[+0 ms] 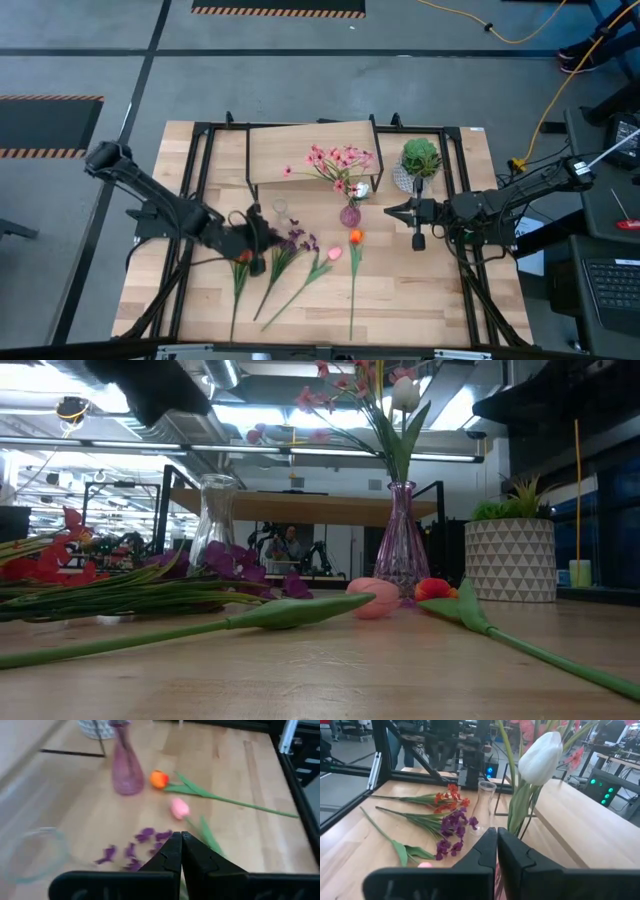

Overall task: Pick and place flowers into a vace then onto a shelf
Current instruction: Put the pink flower into the pink vase

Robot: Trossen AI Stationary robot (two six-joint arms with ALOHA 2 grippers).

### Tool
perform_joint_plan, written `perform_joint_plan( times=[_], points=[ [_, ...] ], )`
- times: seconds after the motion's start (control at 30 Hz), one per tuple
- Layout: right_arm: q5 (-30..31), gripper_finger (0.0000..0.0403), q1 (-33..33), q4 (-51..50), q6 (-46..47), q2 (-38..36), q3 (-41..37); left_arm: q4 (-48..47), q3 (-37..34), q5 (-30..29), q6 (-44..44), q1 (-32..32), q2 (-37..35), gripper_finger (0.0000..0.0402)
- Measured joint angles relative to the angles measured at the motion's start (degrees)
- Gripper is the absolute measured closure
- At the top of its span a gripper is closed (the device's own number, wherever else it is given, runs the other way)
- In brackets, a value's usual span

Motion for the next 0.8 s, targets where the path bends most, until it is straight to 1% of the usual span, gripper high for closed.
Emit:
perform_joint_plan(
  times=[0.17, 0.23, 0.37, 0.47, 0.53, 0.63, 0.7, 0.8],
  points=[
    [-0.02, 0.0385, -0.02, -0.1, -0.18, 0.0, 0.0, -0.63, 6.97, -0.31, -3.32, -3.79, 7.58, 0.0398],
    [-0.02, 0.0389, -0.02, -0.12, 0.23, 0.0, 0.0, -2.27, 9.59, -0.3, -4.71, -4.89, 10.16, 0.0398],
    [-0.02, 0.0397, -0.02, -0.17, 0.3, 0.0, 0.0, -12.28, 15.49, -1.48, -12.22, -6.21, 14.32, 0.0398],
    [-0.02, 0.0399, -0.02, -0.4, 0.3, 0.0, 0.0, -19.79, 19.78, -1.31, -18.32, -6.28, 17.11, 0.0398],
    [-0.02, 0.0397, -0.02, -0.49, 0.29, 0.0, 0.0, -23.18, 22.03, -0.38, -21.69, -6.28, 18.72, 0.0398],
    [-0.02, 0.039, -0.02, -0.52, 0.21, 0.0, 0.0, -27.16, 23.82, 1.57, -24.89, -6.28, 20.8, 0.0398],
    [-0.02, 0.0386, -0.02, -0.54, 0.13, 0.0, 0.0, -27.95, 23.9, 2.1, -26.18, -6.28, 21.57, 0.0398],
    [-0.02, 0.0384, -0.02, -0.58, 0.23, 0.0, 0.0, -28.84, 23.92, 3.19, -30.32, -6.1, 22.75, 0.0398]
  ],
)
